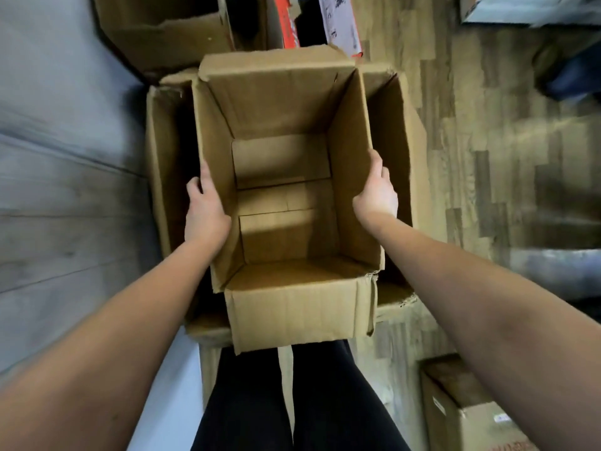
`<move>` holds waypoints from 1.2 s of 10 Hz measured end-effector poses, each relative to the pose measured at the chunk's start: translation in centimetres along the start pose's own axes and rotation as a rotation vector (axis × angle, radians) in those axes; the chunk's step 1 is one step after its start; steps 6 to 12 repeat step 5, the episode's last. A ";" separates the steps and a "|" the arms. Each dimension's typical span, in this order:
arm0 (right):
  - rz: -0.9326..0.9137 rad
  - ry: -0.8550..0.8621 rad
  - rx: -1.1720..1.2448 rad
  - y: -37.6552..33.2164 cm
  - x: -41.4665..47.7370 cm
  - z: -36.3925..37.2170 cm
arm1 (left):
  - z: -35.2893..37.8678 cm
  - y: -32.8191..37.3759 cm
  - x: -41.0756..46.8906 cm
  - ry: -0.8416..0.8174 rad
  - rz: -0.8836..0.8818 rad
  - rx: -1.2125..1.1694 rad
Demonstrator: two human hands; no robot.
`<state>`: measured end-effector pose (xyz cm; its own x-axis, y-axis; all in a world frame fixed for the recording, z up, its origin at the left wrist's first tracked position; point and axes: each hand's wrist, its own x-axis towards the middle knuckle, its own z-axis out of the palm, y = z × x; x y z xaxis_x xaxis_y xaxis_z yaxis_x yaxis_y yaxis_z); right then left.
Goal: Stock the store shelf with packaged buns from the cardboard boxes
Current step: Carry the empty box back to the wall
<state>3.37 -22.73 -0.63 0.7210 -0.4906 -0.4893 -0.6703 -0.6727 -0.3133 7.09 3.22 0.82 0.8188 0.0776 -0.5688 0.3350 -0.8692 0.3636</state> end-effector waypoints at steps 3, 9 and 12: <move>0.041 -0.086 -0.008 0.8 -0.4 0.6 | 1.3 -1.3 -0.6 -0.037 -0.014 -0.132; 0.122 -0.318 -0.019 0.8 -2.5 -1.6 | 0.7 -0.3 -3.4 -0.202 -0.128 -0.060; 0.122 -0.318 -0.019 0.8 -2.5 -1.6 | 0.7 -0.3 -3.4 -0.202 -0.128 -0.060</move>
